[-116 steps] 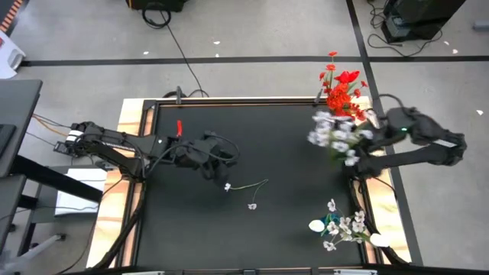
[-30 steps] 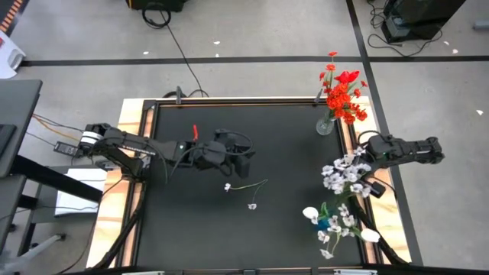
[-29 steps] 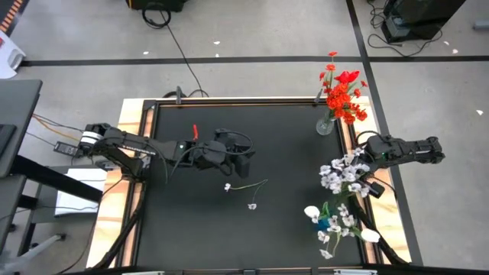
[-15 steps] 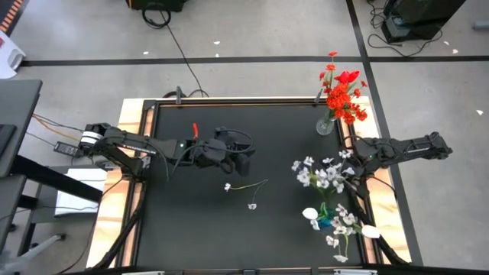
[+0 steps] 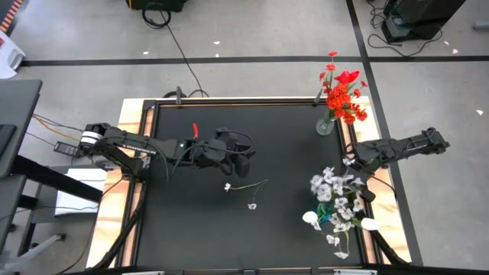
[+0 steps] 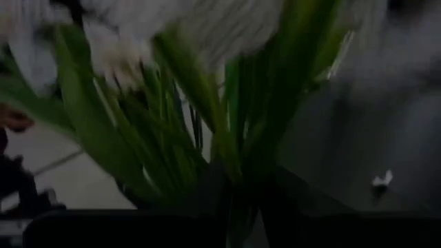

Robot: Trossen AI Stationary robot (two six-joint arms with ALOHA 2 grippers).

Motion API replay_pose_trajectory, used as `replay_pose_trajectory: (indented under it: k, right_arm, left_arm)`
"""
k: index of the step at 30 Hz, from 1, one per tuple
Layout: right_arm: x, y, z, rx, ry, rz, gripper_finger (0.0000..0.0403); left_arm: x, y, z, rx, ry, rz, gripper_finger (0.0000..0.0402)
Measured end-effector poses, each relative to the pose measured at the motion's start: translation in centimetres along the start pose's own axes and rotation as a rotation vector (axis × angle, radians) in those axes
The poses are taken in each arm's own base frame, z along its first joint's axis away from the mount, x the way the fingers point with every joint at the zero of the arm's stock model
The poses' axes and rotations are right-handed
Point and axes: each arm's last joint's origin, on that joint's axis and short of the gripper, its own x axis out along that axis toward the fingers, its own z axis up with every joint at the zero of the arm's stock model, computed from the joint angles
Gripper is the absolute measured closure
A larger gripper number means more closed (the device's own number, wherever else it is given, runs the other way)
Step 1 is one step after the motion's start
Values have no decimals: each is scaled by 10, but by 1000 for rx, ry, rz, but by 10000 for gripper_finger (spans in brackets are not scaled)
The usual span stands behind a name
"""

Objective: Sort flowers into vase by color
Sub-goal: Put the white flowers into the blue vase

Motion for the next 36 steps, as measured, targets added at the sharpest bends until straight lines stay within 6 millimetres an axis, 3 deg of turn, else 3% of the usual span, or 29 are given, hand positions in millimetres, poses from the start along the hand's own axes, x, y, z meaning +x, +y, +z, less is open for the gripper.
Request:
replay_pose_trajectory:
  k: [8, 13, 20, 22, 29, 36]
  right_arm:
    - [8, -3, -6, -95, 83, -91, 332]
    - [15, -6, -9, -48, 131, -82, 332]
    - [17, -9, -5, 425, 62, -182, 329]
    - [16, -8, -5, 493, 58, -151, 324]
    - [14, -4, -3, 518, 46, -80, 282]
    - [6, 0, 12, 459, -115, -56, 212]
  left_arm:
    - [1, 1, 1, 22, 8, -10, 251]
    - [4, 7, 5, 14, 31, -33, 251]
    - [7, 11, 9, 11, 42, -43, 251]
    - [8, 13, 10, 9, 40, -39, 251]
    - [9, 15, 11, 29, 37, -32, 251]
    - [9, 14, 11, 32, 43, -42, 251]
